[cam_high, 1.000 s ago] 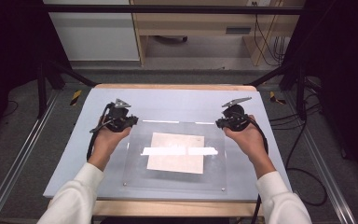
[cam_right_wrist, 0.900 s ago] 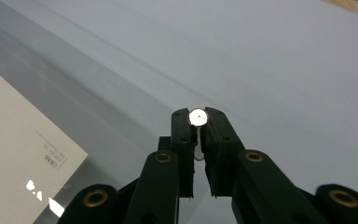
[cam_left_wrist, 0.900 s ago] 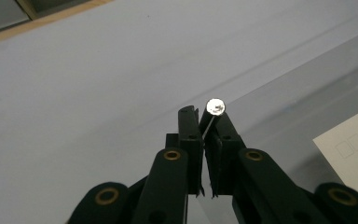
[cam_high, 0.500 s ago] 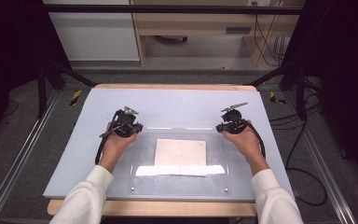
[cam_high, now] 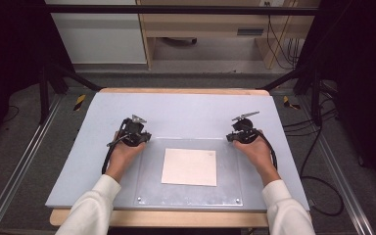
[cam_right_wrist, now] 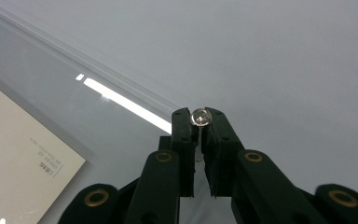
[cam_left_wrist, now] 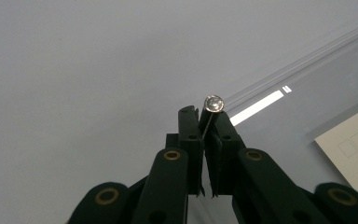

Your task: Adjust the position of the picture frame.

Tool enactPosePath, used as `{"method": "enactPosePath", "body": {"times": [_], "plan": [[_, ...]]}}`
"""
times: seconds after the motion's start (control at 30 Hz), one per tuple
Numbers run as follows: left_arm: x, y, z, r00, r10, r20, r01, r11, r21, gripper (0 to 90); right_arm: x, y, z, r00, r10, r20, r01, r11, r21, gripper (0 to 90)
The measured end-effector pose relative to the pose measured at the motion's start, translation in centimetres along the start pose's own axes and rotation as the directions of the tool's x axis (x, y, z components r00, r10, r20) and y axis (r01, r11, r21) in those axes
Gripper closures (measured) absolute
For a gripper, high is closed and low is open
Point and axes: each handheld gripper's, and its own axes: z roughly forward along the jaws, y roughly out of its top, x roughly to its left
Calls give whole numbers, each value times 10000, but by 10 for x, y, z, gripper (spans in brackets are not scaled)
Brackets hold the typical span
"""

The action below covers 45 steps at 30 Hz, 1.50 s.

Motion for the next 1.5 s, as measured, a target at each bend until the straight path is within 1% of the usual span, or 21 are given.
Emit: {"method": "enactPosePath", "body": {"times": [0.27,0.43,0.5,0.53,0.6,0.63,0.67,0.77,0.83,0.9,0.97,1.07,1.1,1.17,1.2,1.23,1.3,1.33,1.37,1.43,1.5], "plan": [[1,-6,2,9999,-41,-99,39,9998,-206,849,2,-2,6,9997,-73,224,77,9998,-167,840],[0,-7,2,9999,-104,-120,100,9995,-291,849,2,-6,5,9999,74,140,-68,9990,-449,832],[0,-8,2,9999,-92,-136,87,9994,-343,848,1,-8,5,9998,115,186,-102,9978,-662,780],[0,-8,2,9999,-41,-142,36,9994,-352,847,0,-9,5,9990,99,427,-65,9969,-786,725],[0,-10,2,9999,-92,-138,84,9985,-543,846,1,-13,2,9976,115,685,-42,9944,-1058,671],[0,-11,1,9999,-38,-128,30,9984,-557,843,2,-16,-1,9968,57,794,49,9910,-1335,640],[0,-12,0,9999,-60,-124,50,9970,-774,834,3,-17,-3,9960,14,895,122,9886,-1503,617],[-2,-13,-5,9990,197,-398,-246,9917,-1264,719,7,-22,-13,9946,-144,1024,356,9774,-2084,566],[-4,-14,-10,9975,398,-585,-490,9851,-1649,630,8,-24,-17,9927,-300,1171,569,9706,-2338,549],[-7,-16,-15,9943,594,-881,-757,9781,-1940,555,8,-26,-19,9935,-258,1105,528,9671,-2489,544],[-8,-18,-18,9938,525,-983,-734,9718,-2239,502,7,-27,-20,9945,-266,1010,530,9618,-2686,550],[-8,-22,-22,9937,369,-1057,-622,9669,-2476,426,10,-27,-18,9948,-402,937,641,9612,-2683,590],[-8,-23,-24,9944,308,-1014,-561,9647,-2574,407,11,-27,-18,9948,-334,958,580,9620,-2669,601],[-8,-25,-26,9942,305,-1032,-575,9611,-2700,388,11,-27,-17,9948,-193,997,469,9582,-2822,647],[-8,-26,-27,9936,334,-1079,-618,9602,-2724,366,11,-26,-17,9951,-114,978,391,9572,-2867,663],[-8,-27,-27,9936,268,-1094,-560,9601,-2741,333,11,-25,-17,9947,-178,1009,468,9552,-2922,673],[-8,-28,-28,9943,163,-1054,-461,9569,-2866,293,12,-24,-17,9957,-105,922,375,9545,-2957,696],[-8,-29,-29,9941,216,-1058,-508,9580,-2821,281,13,-24,-16,9949,-102,1002,397,9539,-2975,702],[-8,-29,-28,9940,178,-1075,-483,9564,-2880,267,13,-24,-15,9948,-124,1013,418,9548,-2943,711],[-7,-31,-28,9952,113,-972,-386,9581,-2838,237,14,-23,-14,9951,-60,991,349,9557,-2923,723],[-7,-32,-27,9961,75,-877,-324,9573,-2873,213,15,-23,-12,9952,-54,977,339,9557,-2922,739]]}}
